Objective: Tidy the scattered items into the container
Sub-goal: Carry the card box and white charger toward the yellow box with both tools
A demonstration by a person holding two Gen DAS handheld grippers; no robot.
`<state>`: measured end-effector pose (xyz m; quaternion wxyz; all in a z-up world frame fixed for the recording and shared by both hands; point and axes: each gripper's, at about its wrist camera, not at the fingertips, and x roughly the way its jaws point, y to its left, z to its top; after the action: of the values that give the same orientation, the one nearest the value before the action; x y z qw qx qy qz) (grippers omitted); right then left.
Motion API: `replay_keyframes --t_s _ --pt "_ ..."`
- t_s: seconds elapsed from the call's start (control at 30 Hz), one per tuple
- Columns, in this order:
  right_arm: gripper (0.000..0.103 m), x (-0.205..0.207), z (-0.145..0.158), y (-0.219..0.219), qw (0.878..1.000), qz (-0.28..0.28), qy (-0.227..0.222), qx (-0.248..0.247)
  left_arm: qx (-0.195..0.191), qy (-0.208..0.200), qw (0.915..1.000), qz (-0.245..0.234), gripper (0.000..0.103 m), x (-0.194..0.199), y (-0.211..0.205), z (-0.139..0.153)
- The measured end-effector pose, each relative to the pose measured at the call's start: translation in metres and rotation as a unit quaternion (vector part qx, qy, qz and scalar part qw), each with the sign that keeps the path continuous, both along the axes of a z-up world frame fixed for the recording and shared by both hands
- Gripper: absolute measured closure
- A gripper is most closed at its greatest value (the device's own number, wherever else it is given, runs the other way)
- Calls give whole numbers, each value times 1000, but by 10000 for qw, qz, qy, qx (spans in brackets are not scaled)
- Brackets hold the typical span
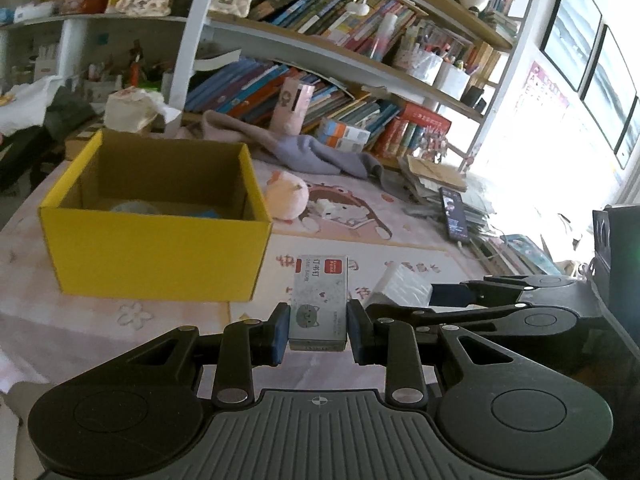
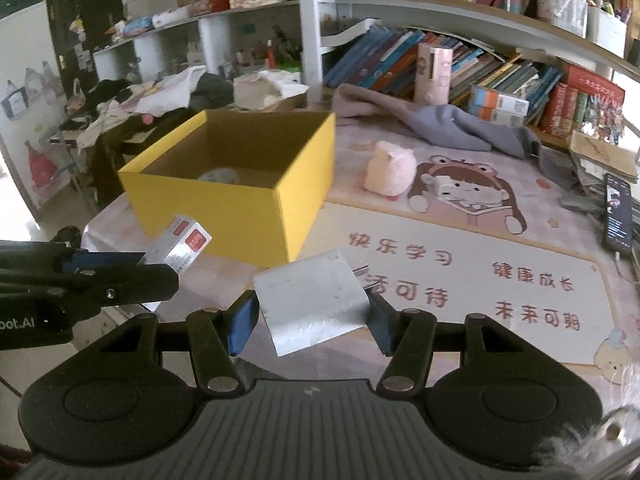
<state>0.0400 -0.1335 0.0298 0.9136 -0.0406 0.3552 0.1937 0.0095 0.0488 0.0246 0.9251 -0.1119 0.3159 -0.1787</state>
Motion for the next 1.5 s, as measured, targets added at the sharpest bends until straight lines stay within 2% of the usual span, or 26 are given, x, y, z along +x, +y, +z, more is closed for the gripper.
replay_keyframes --t_s 0.5,1.03,1.27,1.5 --pt "47 -17 3 31 9992 381 4 -94 -46 23 9997 233 74 -24 25 -2" --pt "47 -9 0 79 9921 1250 29 -61 -47 205 9942 1058 74 -36 61 -5" --pt "47 15 10 93 9892 1435 -295 53 201 -175 9908 1330 74 -19 79 11" --pt "47 58 26 107 9867 1493 -642 81 361 -452 9890 1360 74 27 93 23"
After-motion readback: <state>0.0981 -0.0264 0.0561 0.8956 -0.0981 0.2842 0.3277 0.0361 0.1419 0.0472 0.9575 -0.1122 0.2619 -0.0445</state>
